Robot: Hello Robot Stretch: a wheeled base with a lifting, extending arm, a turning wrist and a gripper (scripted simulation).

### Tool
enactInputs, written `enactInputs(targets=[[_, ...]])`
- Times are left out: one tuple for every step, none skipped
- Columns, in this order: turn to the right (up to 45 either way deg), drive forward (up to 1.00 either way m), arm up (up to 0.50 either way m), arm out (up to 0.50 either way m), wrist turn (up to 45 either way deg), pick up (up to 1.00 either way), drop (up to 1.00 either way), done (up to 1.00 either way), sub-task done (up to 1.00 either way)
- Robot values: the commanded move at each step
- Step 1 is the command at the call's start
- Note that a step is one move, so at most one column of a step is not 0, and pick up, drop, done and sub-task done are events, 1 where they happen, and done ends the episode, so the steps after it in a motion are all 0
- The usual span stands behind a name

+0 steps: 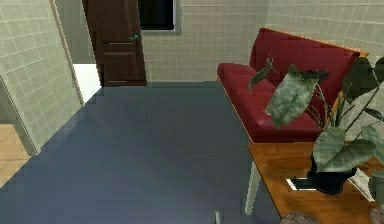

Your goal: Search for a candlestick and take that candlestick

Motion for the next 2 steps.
enactInputs(targets=[[0.0, 0.0, 0.0, 0.0, 0.0, 1.0, 0.0, 0.0, 0.0], [0.0, 0.0, 0.1, 0.0, 0.0, 0.0, 0.0, 0.0, 0.0]])
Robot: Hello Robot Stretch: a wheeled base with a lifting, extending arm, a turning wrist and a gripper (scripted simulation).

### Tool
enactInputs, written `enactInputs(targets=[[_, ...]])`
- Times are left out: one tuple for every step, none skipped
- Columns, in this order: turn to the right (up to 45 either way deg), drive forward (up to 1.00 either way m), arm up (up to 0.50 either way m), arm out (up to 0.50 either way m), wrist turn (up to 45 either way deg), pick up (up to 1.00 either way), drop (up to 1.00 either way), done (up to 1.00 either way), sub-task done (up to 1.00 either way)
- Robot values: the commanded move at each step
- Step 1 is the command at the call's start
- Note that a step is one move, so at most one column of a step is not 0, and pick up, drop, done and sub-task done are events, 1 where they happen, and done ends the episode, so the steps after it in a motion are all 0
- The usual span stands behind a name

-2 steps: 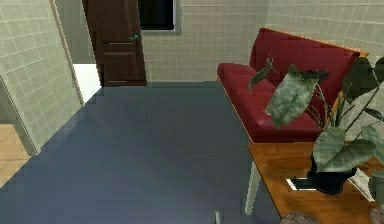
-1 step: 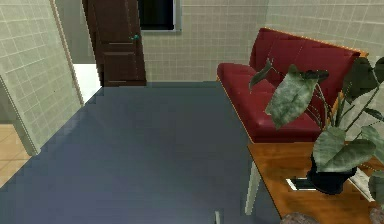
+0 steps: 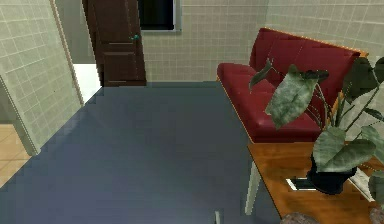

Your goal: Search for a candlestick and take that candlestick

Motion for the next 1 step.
enactInputs(targets=[[0.0, 0.0, 0.0, 0.0, 0.0, 0.0, 0.0, 1.0, 0.0]])
